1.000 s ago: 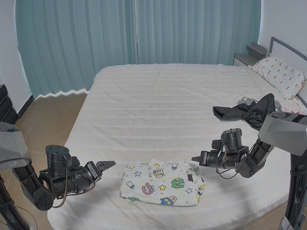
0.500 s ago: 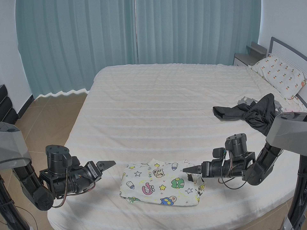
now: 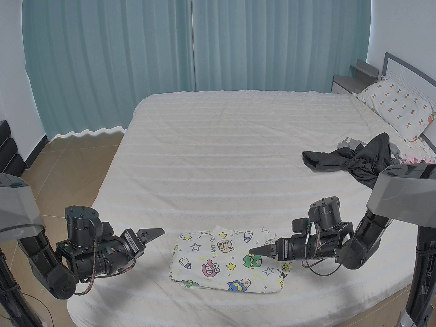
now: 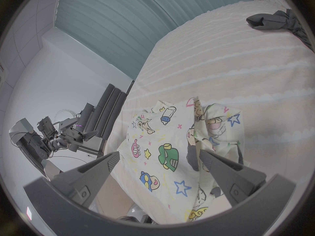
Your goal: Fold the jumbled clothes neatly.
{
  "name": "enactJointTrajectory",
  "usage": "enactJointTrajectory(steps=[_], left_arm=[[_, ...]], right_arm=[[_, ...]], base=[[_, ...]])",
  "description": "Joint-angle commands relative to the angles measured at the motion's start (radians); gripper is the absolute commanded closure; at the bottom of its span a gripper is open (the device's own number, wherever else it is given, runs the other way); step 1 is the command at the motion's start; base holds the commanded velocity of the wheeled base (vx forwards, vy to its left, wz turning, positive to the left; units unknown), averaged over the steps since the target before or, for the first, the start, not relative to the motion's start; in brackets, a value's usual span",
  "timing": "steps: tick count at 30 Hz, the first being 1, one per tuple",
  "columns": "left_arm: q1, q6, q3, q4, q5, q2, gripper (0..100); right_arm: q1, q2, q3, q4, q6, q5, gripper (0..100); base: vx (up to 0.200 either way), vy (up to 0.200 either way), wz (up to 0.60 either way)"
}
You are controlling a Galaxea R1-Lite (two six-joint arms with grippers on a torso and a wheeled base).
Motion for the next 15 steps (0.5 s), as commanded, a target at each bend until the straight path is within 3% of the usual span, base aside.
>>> enactJointTrajectory(steps=[1, 6, 7, 15], left_arm=[[0.000, 0.000, -0.001, 0.000, 0.000, 0.001, 0], [-0.002, 0.000, -0.003, -0.002, 0.000, 0.009, 0], [0.000, 0.000, -0.003, -0.002, 0.000, 0.009, 0], [-0.002, 0.000, -0.003, -0.002, 0.000, 0.008, 0]], right_arm=[[0.002, 0.059, -0.044, 0.000, 0.000, -0.003, 0], [-0.006, 0.092, -0.104, 0.013, -0.002, -0.001, 0], [-0.009, 0.096, -0.115, 0.014, 0.000, -0.001, 100], [-0.033, 0.112, -0.119, 0.013, 0.001, -0.001, 100]], base=[[0.000, 0.000, 0.00], [0.000, 0.000, 0.00], [0.000, 0.000, 0.00], [0.000, 0.000, 0.00]])
